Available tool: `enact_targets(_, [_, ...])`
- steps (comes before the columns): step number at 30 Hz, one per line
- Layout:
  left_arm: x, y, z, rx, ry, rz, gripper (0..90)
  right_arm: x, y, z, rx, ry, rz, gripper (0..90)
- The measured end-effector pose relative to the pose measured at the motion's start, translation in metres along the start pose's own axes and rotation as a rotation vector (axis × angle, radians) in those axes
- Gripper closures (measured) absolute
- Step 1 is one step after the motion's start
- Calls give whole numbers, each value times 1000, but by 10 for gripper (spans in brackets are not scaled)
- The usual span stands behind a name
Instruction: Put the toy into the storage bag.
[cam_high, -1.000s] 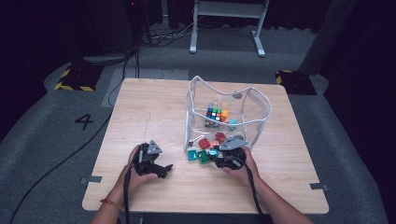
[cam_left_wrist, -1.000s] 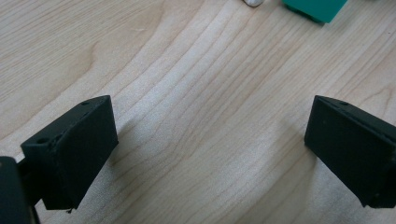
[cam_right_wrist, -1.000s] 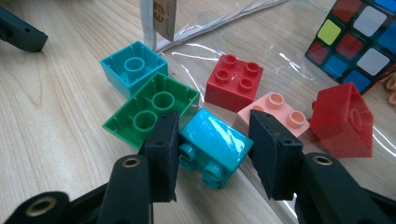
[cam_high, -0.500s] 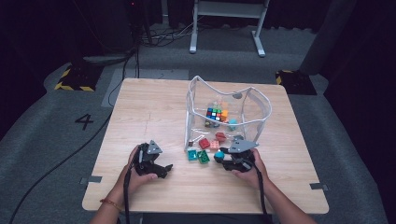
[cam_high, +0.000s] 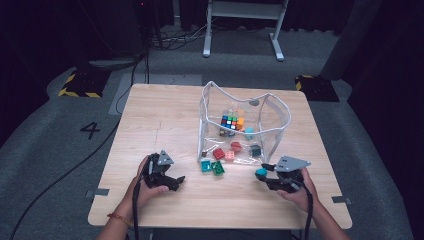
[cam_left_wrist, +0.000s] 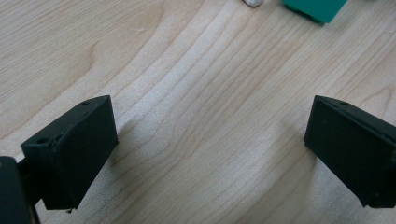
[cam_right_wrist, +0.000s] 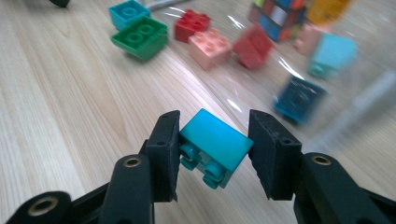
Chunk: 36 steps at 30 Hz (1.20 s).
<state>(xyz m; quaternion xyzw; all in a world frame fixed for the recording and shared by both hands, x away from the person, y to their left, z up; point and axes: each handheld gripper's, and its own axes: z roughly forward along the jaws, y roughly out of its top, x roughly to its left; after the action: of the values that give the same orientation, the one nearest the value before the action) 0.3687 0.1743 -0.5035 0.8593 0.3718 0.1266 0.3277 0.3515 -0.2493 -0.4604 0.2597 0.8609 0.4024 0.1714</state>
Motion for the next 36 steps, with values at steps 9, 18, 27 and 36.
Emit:
enact_targets(9, [0,0,0,0,0,0,27,-30,-21,-40,-41,-97,82,552])
enact_targets(18, [0,0,0,1,0,0,27,-69,-24,-48,-45,-177,149,551])
enact_targets(27, [0,0,0,0,0,0,26,-101,4,-56,-57,-260,163,552])
enact_targets(36, [0,0,0,0,-1,3,26,-128,55,-65,-97,-305,152,552])
